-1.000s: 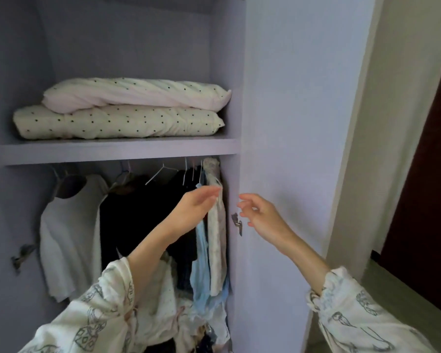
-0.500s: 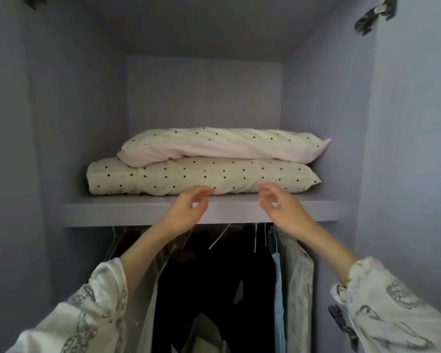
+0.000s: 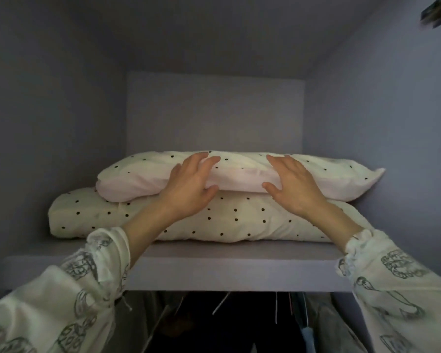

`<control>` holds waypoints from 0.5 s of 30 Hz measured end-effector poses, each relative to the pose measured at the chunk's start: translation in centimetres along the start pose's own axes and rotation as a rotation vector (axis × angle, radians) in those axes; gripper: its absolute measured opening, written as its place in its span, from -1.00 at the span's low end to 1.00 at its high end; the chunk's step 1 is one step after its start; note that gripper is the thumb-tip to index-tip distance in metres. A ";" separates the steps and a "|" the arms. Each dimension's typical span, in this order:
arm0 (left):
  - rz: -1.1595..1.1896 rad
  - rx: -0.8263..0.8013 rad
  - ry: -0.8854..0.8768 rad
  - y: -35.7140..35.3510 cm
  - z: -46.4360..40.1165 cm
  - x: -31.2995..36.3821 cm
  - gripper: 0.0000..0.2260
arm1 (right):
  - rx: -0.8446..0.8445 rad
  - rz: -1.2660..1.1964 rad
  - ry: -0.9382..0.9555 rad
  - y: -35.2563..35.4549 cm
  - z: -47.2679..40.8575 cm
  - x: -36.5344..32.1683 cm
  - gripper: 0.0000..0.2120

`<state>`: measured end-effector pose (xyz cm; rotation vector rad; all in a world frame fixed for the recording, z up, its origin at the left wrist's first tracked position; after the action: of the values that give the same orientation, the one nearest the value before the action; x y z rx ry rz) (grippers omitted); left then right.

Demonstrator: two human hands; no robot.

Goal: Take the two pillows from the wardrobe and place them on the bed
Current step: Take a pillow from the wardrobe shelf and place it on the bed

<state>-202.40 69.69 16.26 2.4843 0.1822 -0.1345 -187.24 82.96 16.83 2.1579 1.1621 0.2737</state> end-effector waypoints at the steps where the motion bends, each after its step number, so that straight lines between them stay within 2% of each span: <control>1: -0.065 -0.016 0.005 -0.5 -1.2 -0.4 -0.47 | 0.006 0.033 0.023 -0.3 -1.3 0.4 -0.38; 5: -0.224 -0.111 0.030 -2.5 -6.0 -2.0 -0.33 | -0.055 0.111 0.102 -1.7 -6.2 1.4 -0.24; 11: -0.289 -0.309 0.081 -5.7 -8.8 -3.9 -0.10 | -0.346 0.203 0.105 -4.9 -9.9 2.2 -0.05; 13: -0.281 -0.365 0.096 -6.0 -9.2 -4.4 -0.08 | -0.371 0.237 0.112 -5.0 -10.4 2.0 -0.06; 15: -0.307 -0.342 0.087 -5.9 -9.6 -4.5 -0.17 | -0.321 0.263 0.136 -5.1 -10.6 1.6 -0.20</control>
<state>-207.26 79.73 20.99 2.1094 0.5746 -0.1129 -194.65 91.02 21.37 2.0240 0.8354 0.6838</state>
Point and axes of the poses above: each hand's wrist, its own z-axis away from the middle knuckle, its own y-axis out of the back of the hand, x = y × z, the point moved 6 cm from there along -z, towards the middle knuckle, and after that the axes turned 7 degrees about -y, right-handed, at the moved point
